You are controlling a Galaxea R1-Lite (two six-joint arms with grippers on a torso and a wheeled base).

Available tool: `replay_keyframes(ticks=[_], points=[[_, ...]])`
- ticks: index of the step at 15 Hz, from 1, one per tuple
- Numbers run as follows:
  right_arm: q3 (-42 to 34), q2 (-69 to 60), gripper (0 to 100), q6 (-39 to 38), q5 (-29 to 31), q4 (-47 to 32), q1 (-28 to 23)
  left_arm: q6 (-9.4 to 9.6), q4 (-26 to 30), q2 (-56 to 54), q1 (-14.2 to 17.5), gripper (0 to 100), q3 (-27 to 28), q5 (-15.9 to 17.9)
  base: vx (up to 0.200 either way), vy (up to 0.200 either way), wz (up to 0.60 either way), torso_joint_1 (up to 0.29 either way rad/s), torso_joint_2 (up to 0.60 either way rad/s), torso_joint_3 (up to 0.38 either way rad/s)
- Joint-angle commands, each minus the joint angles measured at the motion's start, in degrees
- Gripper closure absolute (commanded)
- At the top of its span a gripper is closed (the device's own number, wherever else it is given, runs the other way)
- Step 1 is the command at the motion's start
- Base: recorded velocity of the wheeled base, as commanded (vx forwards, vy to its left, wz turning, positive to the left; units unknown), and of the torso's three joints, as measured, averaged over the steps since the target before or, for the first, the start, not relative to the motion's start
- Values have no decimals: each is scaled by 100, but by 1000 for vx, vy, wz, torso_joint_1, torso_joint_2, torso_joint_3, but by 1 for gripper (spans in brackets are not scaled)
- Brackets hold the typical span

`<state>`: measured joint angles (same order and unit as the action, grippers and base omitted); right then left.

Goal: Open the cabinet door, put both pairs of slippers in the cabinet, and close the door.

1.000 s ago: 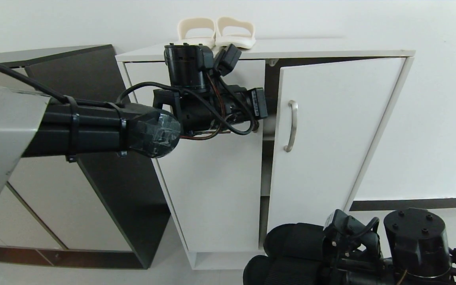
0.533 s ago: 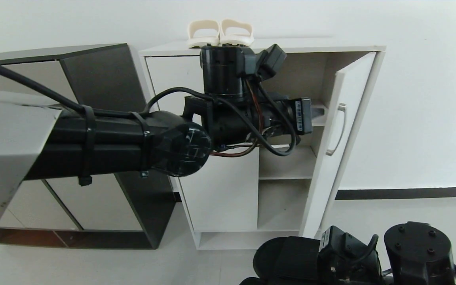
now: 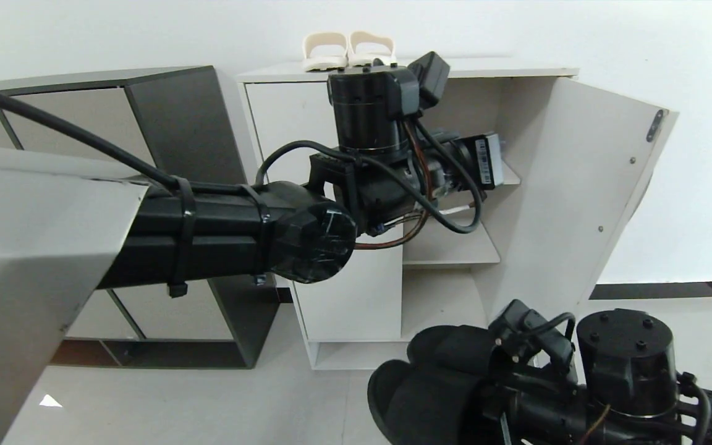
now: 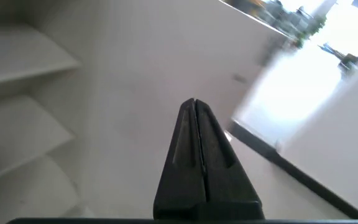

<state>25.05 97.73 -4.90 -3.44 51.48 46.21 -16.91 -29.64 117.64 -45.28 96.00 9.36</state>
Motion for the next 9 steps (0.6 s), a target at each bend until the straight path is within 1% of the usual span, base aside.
replay_keyframes(ticks=[1,2,3,5,6,7,8,9], points=[[606,765,100,-169,695,117,-236,3,-201,-593,335,100,-468,-356,0,0,0,0,0,0],[835,993,100,-354,1012,240,-271,3,-165,-1050,529,100,-758,-444,0,0,0,0,0,0],[1257,1327,100,-529,1636,310,-350,56,-69,-1788,810,100,-1453,-462,0,0,0,0,0,0],[1960,1890,100,-556,2752,292,-570,522,204,-3063,1223,100,-2797,-532,0,0,0,0,0,0],[2179,2031,100,-556,3042,284,-640,645,265,-3493,1320,100,-3202,-646,0,0,0,0,0,0],[2417,2259,100,-556,3350,266,-772,715,318,-4012,1434,100,-3659,-840,0,0,0,0,0,0],[2689,2479,100,-556,3736,266,-939,724,432,-4812,1627,100,-4265,-1191,0,0,0,0,0,0],[2821,2558,100,-538,3859,266,-1071,742,582,-5348,1812,100,-4713,-1446,0,0,0,0,0,0]])
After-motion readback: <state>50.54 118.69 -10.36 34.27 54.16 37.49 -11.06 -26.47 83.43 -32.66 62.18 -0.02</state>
